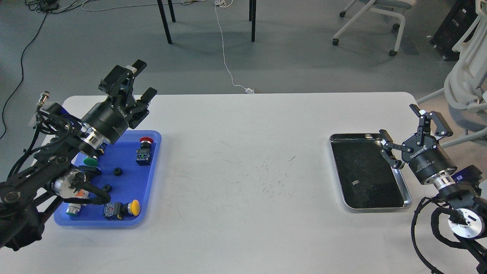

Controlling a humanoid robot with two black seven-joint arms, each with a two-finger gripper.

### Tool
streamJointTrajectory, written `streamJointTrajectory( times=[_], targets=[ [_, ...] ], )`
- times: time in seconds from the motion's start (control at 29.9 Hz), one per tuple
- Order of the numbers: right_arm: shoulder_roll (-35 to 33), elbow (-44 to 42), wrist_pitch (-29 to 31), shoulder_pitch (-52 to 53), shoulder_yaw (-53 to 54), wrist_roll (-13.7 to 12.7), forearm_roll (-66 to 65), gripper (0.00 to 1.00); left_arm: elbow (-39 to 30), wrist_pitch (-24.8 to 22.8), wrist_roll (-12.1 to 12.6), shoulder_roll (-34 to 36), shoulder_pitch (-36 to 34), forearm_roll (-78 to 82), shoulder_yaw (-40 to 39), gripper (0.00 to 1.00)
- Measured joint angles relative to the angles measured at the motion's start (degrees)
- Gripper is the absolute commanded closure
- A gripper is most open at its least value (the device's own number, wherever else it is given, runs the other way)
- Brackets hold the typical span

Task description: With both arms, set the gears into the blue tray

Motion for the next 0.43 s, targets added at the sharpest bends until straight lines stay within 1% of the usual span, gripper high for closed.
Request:
streamJointTrajectory(
  times=[0.1,0.2,0.3,0.43],
  targets=[
    [0.06,0.14,-0.63,-0.15,0.07,0.0,0.01,0.01,0.52,-0.31,0.3,-3.19,2.98,-0.39,-4.19,0.02],
    [0.51,0.14,-0.96,-0.18,0.29,0.0,0.01,0.01,1.19,-0.57,1.21,-4.86,5.04,-0.47,-5.81,0.02],
    [0.79,0.31,-1.0,-0.1,0.9,0.0,0.05,0.01,1.42,-1.85,2.0,-6.22,6.4,-0.53,-7.21,0.02],
    [0.79,0.64,-0.88,-0.17,1.96,0.0,0.1,0.01,1.58,-3.88,5.3,-8.17,8.09,-0.54,-10.39,0.02]
  ],
)
